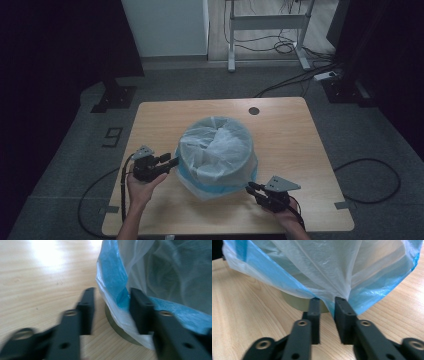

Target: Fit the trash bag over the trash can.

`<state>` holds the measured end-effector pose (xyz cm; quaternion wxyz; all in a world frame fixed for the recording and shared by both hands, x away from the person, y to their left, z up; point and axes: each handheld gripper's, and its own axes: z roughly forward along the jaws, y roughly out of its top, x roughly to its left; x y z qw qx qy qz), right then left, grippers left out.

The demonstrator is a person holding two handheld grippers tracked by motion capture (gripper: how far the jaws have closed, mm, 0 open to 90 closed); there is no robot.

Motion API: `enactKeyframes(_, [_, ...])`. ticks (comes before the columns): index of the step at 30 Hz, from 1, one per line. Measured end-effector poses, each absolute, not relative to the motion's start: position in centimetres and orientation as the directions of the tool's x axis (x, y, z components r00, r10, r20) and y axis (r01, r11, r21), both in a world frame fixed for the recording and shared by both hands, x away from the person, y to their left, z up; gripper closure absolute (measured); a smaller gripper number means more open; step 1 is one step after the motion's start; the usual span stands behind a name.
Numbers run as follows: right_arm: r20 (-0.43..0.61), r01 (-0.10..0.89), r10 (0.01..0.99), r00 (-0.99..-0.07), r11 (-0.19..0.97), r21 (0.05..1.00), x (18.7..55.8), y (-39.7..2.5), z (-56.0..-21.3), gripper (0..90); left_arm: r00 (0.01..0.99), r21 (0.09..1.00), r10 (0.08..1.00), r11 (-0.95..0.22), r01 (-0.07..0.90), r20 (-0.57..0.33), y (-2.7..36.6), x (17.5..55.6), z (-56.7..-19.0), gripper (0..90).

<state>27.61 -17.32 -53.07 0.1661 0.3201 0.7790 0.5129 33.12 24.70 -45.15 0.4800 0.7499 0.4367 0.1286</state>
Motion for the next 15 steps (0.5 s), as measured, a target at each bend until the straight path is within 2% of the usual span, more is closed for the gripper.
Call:
enactKeyframes(2, [0.079, 0.323, 0.666, -0.741, 0.251, 0.912, 27.4, -17.6, -52.9, 64.5, 0.595, 0.84, 0.774, -0.165, 0.516, -0.214, 25.1, 32.7, -45.0, 35.8])
enactKeyframes(3, [0.087, 0.322, 0.663, -0.744, 0.24, 0.916, 27.4, -17.8, -52.8, 61.1, 0.6, 0.843, 0.772, -0.169, 0.511, -0.209, 25.3, 32.6, -44.9, 32.9])
enactKeyframes(4, [0.099, 0.326, 0.661, -0.743, 0.23, 0.917, 27.3, -17.9, -52.7, 54.3, 0.606, 0.848, 0.77, -0.173, 0.502, -0.202, 25.4, 32.4, -44.9, 29.1])
enactKeyframes(8, [0.132, 0.341, 0.675, -0.726, 0.187, 0.921, 26.8, -18.5, -52.2, 37.5, 0.633, 0.87, 0.753, -0.178, 0.46, -0.181, 26.0, 31.6, -44.5, 25.7])
enactKeyframes(15, [0.149, 0.331, 0.684, -0.714, 0.143, 0.933, 26.4, -19.7, -51.7, 32.9, 0.652, 0.895, 0.736, -0.152, 0.42, -0.181, 26.7, 31.0, -44.2, 16.1])
